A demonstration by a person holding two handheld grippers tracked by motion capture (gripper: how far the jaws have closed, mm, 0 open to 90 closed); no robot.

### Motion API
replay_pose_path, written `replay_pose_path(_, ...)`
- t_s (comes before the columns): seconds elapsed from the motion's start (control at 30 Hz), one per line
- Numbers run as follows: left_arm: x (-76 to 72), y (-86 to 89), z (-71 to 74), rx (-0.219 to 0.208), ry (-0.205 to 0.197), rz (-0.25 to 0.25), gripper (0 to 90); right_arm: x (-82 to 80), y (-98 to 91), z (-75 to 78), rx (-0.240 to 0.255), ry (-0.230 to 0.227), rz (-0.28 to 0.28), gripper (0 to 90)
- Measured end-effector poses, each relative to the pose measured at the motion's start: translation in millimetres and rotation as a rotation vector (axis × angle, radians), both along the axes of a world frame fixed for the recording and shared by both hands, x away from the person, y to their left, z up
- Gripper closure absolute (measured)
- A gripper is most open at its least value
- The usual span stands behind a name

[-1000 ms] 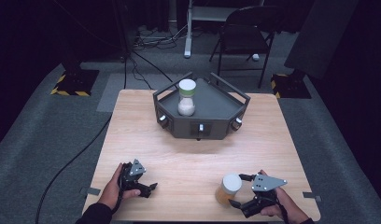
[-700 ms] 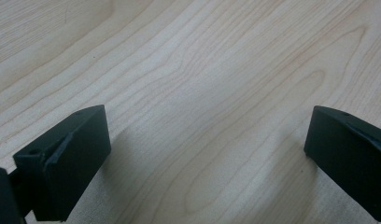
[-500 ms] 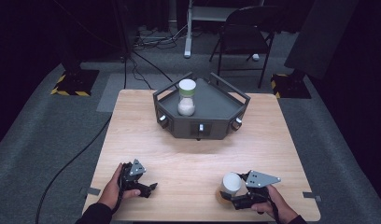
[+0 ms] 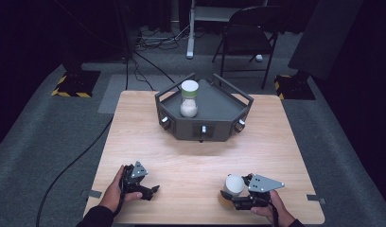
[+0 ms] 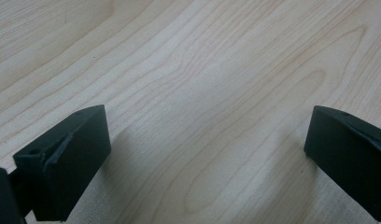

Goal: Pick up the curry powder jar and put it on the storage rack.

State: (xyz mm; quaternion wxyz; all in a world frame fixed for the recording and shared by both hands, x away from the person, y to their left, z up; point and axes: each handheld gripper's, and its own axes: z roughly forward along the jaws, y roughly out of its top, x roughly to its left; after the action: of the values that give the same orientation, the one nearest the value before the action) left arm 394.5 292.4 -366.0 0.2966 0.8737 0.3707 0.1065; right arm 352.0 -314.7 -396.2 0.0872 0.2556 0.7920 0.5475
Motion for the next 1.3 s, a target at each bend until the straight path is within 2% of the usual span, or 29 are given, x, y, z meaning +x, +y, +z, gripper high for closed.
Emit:
replay_pose_path(0.2,0.0,0.0,0.0,0.0,0.0,0.0,0.3,-2.2,-0.9,1.7,0.018,0.001,-0.032,33.0)
replay_pose_path(0.37,0.0,0.0,0.0,0.0,0.0,0.0,0.3,-5.3,-1.1,5.9,0.022,-0.015,-0.079,33.0)
replay_pose_path(0.5,0.0,0.0,0.0,0.0,0.0,0.0,0.3,-3.8,-2.0,9.3,0.027,-0.009,-0.112,33.0)
replay_pose_path(0.9,0.0,0.0,0.0,0.0,0.0,0.0,0.3,-5.1,3.8,23.0,0.007,-0.038,-0.268,33.0)
replay_pose_path(1.3,0.0,0.1,-0.1,-0.001,0.0,0.0,0.3,-0.4,10.8,35.8,0.013,-0.053,-0.348,32.9)
